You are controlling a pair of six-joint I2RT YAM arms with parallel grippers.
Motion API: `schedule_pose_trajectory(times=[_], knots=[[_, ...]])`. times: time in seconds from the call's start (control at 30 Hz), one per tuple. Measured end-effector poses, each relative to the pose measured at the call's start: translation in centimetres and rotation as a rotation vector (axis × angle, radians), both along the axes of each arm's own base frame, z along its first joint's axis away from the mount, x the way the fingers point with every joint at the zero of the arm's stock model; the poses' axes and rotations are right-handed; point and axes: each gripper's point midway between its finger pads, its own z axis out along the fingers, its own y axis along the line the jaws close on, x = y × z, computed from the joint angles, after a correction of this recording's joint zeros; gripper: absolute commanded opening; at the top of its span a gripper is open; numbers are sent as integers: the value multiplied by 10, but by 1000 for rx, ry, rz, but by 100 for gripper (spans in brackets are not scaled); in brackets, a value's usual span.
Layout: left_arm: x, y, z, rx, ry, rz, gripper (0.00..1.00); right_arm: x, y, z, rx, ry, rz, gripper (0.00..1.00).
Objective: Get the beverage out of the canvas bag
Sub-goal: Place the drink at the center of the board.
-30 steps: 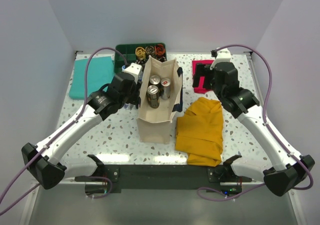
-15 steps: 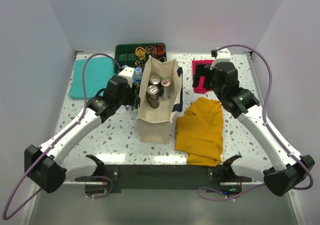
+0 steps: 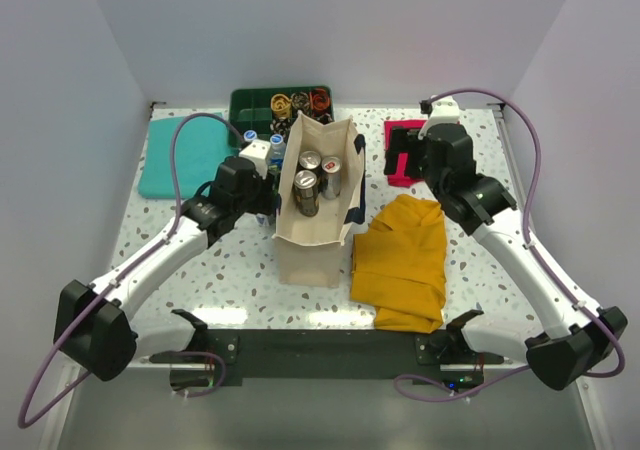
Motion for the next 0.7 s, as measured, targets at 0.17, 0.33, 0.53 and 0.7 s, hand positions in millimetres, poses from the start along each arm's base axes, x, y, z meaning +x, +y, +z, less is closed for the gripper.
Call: schedule_pose_trajectory(times=[0.17,0.33,0.53,0.7], knots=[[2,-8,-11,-14,24,-26,0,1,1,-3,-4,7,0,98],[1,-13,-22,-17,53,-48,0,2,1,-3,-4,7,0,98],[1,-20,-28,-30,73,-76,0,2,1,-3,-4,7,0,98],[3,-23,-28,-40,68,-85,0,2,1,-3,-4,7,0,98]])
